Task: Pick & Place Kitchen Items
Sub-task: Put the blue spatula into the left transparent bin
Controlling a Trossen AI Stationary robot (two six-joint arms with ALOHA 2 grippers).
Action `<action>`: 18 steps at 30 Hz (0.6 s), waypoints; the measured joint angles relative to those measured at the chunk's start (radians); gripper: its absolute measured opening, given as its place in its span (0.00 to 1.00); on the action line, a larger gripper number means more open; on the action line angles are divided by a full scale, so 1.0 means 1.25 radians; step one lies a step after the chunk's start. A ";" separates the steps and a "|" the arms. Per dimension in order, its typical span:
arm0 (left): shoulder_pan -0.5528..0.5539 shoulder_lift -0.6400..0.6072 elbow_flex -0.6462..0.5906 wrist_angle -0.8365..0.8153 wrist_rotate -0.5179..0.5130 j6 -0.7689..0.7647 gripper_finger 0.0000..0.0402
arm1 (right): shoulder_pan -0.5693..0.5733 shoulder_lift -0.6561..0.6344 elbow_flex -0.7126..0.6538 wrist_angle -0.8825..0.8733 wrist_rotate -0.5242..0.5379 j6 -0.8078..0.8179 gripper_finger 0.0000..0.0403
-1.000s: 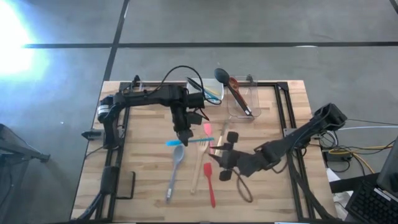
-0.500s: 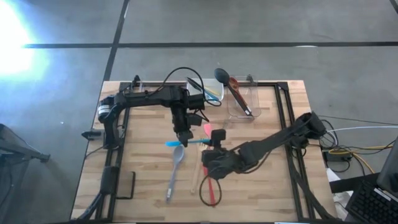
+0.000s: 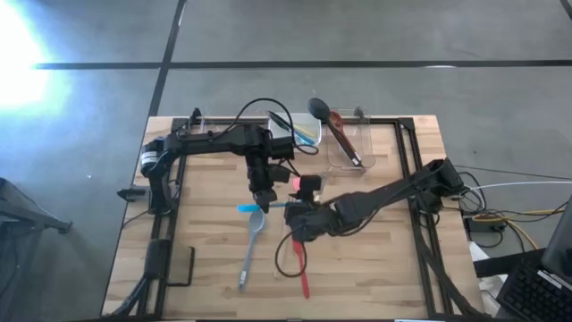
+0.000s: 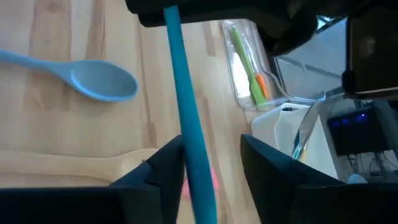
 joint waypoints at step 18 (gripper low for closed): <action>0.003 -0.001 0.065 -0.006 -0.017 0.070 0.23 | -0.008 -0.003 0.000 -0.079 -0.055 0.051 0.06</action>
